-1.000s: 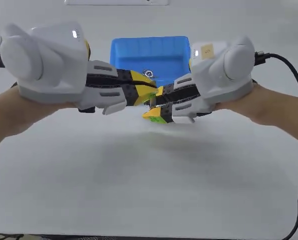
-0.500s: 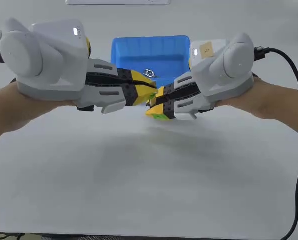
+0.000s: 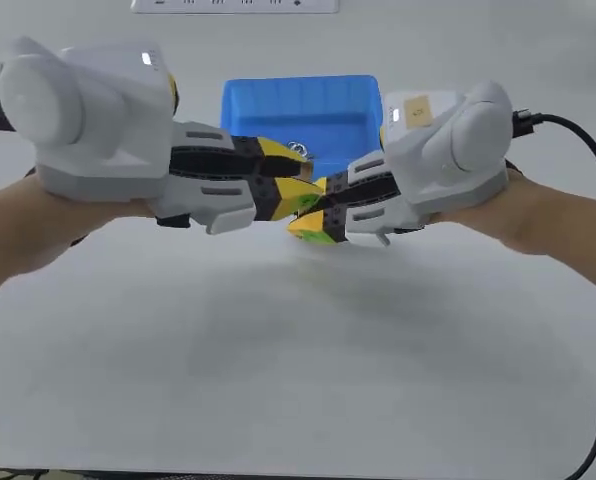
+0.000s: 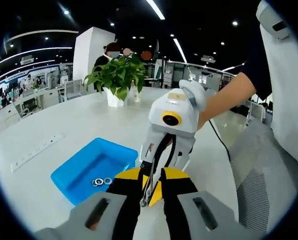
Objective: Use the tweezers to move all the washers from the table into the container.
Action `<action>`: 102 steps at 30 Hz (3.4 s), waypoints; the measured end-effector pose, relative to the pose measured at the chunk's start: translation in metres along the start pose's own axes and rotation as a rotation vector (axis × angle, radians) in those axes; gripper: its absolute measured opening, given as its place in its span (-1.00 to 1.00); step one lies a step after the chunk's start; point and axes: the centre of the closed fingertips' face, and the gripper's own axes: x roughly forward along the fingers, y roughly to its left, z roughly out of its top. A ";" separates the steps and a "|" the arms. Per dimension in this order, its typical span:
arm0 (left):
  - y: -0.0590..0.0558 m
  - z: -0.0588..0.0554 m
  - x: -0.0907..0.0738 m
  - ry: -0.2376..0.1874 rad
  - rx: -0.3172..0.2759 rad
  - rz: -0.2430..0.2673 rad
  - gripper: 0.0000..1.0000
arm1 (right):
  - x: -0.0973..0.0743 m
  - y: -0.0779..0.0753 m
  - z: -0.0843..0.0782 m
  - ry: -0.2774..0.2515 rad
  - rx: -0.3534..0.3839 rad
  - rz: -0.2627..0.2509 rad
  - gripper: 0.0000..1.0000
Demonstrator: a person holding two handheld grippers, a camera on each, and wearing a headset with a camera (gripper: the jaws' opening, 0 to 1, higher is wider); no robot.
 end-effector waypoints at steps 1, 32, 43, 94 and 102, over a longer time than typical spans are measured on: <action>0.001 0.002 -0.002 -0.006 0.000 0.007 -0.63 | 0.000 0.000 0.001 -0.003 0.000 -0.002 -0.82; 0.003 0.016 -0.059 -0.195 -0.101 0.149 -0.49 | -0.028 0.000 0.040 -0.009 0.021 -0.038 -0.82; 0.000 0.006 -0.073 -0.212 -0.116 0.161 -0.45 | -0.044 -0.014 0.072 -0.014 -0.011 -0.069 -0.82; 0.007 -0.031 -0.094 -0.198 -0.225 0.242 -0.49 | -0.003 -0.107 0.010 0.093 0.035 -0.176 -0.80; 0.007 -0.030 -0.096 -0.195 -0.217 0.246 -0.49 | -0.006 -0.101 0.014 0.091 0.027 -0.180 -0.84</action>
